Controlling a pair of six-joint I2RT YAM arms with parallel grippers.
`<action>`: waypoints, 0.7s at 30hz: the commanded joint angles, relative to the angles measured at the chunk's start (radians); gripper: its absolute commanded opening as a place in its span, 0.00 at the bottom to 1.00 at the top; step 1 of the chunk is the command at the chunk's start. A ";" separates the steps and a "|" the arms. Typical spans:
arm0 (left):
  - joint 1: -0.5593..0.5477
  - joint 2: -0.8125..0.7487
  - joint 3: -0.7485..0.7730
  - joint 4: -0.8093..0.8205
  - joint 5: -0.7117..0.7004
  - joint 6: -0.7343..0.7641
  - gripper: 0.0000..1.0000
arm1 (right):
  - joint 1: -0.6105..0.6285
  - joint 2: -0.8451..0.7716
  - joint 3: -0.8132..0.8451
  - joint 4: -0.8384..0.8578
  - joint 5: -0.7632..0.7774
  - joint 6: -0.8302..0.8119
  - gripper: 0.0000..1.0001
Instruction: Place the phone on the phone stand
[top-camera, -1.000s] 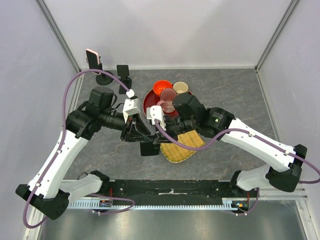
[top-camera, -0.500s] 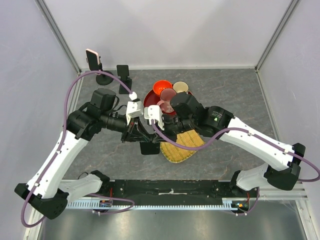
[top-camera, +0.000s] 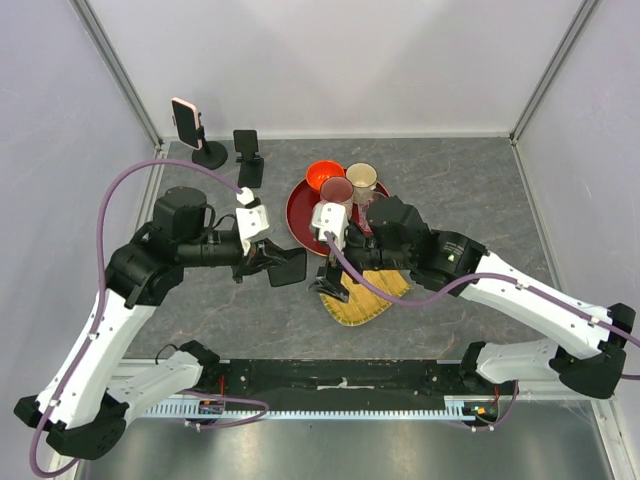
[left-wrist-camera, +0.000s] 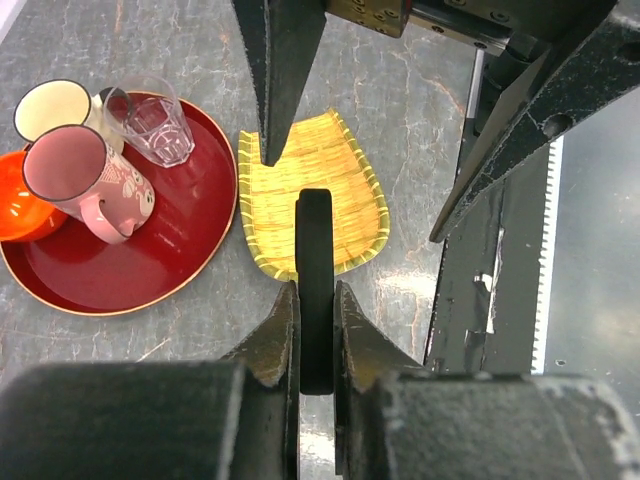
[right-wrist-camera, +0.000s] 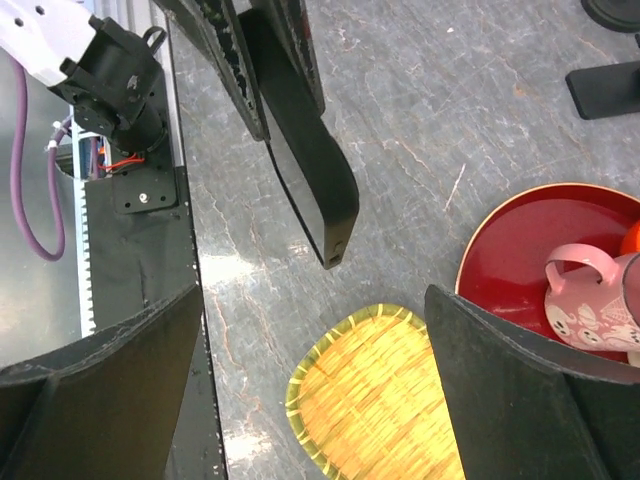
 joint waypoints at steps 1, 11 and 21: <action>-0.002 -0.013 -0.010 0.135 0.101 -0.024 0.02 | -0.027 -0.048 -0.090 0.178 -0.088 0.045 0.98; -0.002 -0.049 -0.028 0.233 0.250 -0.085 0.02 | -0.075 -0.106 -0.314 0.523 -0.248 0.169 0.73; -0.002 -0.071 -0.073 0.371 0.154 -0.258 0.05 | -0.075 -0.117 -0.418 0.831 -0.297 0.389 0.00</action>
